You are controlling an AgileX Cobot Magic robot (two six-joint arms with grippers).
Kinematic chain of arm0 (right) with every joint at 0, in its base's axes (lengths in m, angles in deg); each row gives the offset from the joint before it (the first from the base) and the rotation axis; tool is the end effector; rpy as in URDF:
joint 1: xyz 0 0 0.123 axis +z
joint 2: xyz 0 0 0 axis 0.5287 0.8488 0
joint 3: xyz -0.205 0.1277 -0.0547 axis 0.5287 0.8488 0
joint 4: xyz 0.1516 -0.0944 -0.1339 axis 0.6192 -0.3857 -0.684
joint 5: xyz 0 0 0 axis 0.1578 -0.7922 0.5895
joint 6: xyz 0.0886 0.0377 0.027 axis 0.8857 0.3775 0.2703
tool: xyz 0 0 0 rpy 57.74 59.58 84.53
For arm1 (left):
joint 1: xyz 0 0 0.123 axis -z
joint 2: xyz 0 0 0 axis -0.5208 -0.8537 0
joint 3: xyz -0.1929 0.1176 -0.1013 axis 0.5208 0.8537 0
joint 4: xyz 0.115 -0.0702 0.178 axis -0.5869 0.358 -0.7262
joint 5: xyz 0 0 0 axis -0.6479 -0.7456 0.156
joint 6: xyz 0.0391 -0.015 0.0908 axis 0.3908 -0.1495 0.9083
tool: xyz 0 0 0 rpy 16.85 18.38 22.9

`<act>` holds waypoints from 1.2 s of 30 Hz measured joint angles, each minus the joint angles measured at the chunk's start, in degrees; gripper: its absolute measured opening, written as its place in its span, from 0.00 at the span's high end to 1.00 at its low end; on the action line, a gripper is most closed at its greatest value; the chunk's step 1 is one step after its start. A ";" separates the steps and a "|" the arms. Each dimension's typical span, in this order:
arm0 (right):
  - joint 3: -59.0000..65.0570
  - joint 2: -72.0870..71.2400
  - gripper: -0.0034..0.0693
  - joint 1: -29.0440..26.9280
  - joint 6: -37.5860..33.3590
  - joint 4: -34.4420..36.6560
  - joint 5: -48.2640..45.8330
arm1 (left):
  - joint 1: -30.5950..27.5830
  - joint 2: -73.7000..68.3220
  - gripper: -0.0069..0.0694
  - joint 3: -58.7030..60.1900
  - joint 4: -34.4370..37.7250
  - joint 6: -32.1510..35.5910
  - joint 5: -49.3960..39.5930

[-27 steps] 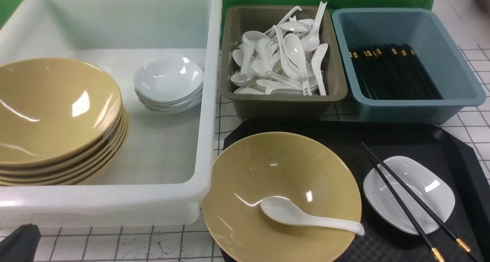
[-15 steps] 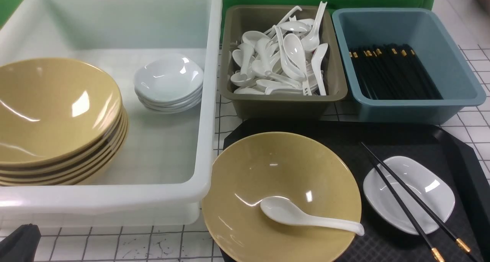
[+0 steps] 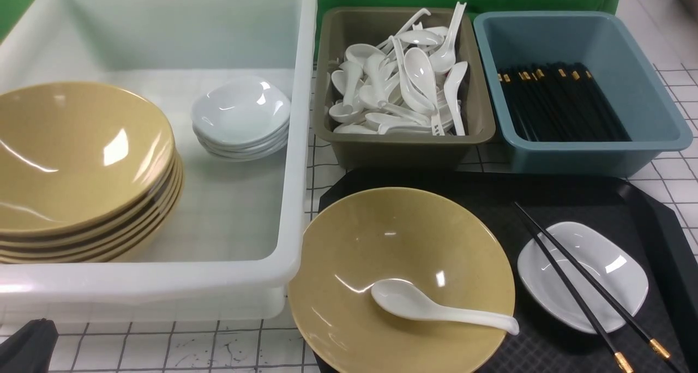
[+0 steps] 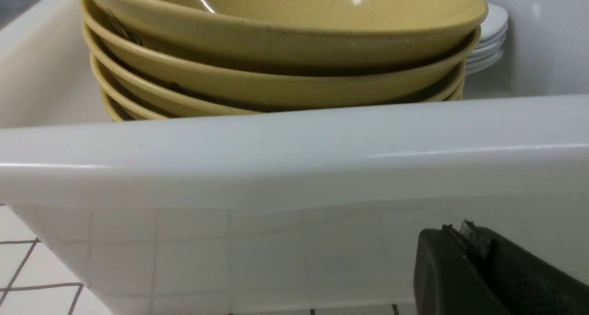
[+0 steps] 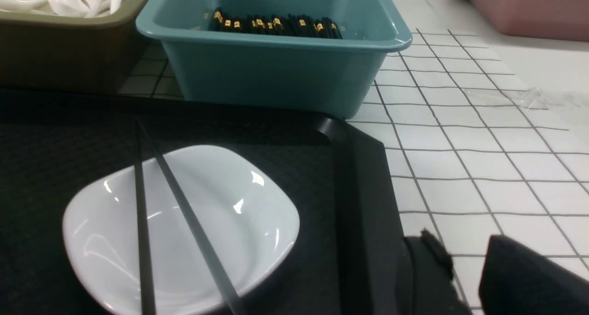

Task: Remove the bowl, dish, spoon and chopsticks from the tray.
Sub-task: Use the right arm to grab the chopsticks

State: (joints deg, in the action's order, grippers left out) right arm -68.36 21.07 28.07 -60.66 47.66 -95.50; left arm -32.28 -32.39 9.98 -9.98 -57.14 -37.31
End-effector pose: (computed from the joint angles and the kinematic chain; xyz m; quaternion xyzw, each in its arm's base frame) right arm 0.0711 -0.0082 0.1752 0.0200 0.7869 -0.0471 0.6149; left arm 0.0717 -0.0007 0.1757 0.0187 0.7854 0.0137 0.6186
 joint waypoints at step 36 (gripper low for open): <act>0.00 0.00 0.63 0.00 3.96 0.64 0.21 | 0.00 0.00 0.93 0.00 11.07 -3.59 2.26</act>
State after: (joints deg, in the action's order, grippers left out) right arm -68.36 21.07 28.07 -56.70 48.30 -95.29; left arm -32.28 -32.39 9.98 1.09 -60.73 -35.05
